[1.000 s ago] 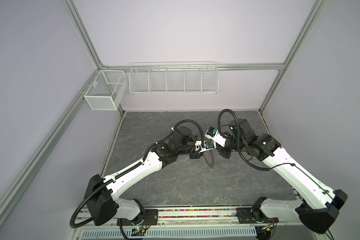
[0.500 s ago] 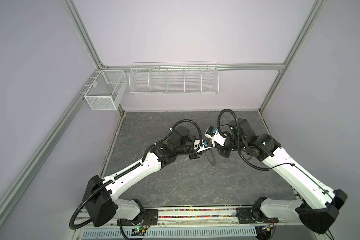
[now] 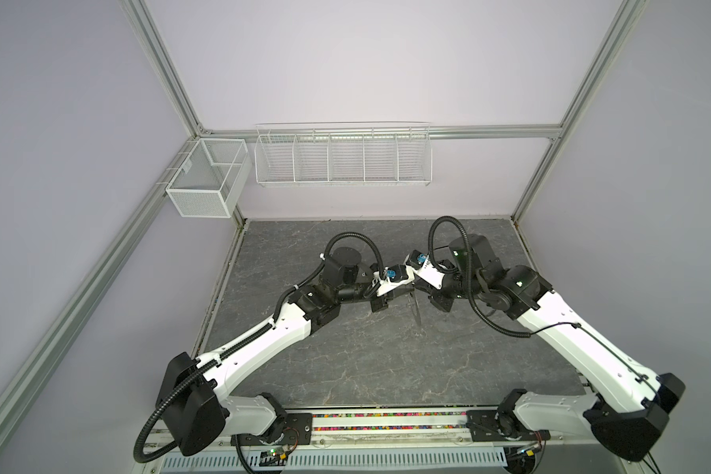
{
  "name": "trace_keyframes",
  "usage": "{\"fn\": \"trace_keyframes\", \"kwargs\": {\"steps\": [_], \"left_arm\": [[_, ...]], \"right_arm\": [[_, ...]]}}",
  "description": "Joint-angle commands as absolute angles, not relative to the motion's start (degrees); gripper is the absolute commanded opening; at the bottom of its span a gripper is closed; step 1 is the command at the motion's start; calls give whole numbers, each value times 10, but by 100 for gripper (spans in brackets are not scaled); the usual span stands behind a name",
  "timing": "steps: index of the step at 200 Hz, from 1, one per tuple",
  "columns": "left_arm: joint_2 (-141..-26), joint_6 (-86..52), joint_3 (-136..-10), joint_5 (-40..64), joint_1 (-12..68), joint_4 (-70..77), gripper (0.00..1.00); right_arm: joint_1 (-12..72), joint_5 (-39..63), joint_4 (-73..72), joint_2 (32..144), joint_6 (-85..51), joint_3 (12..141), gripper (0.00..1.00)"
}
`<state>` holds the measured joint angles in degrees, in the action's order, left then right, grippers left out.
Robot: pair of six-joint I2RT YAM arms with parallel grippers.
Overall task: Attach keys to a key ring
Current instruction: Insert the key into the keyring.
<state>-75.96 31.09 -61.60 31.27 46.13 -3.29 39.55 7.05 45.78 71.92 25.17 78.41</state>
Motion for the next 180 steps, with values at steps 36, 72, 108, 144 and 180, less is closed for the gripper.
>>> {"fn": "trace_keyframes", "kwargs": {"steps": [36, 72, 108, 144, 180], "left_arm": [[-772, 314, -626, 311, 458, -38, 26], [-774, 309, -627, 289, 458, -35, 25], [-774, 302, -623, 271, 458, -24, 27], [-775, 297, -620, 260, 459, -11, 26], [-776, 303, -621, 245, 458, -16, 25]], "right_arm": [[402, 98, 451, 707, 276, 771, 7], [402, 106, 451, 698, 285, 762, 7], [403, 113, 450, 691, 289, 757, 7], [403, 125, 451, 693, 294, 757, 7], [403, 128, 450, 695, 300, 758, 7]]}}
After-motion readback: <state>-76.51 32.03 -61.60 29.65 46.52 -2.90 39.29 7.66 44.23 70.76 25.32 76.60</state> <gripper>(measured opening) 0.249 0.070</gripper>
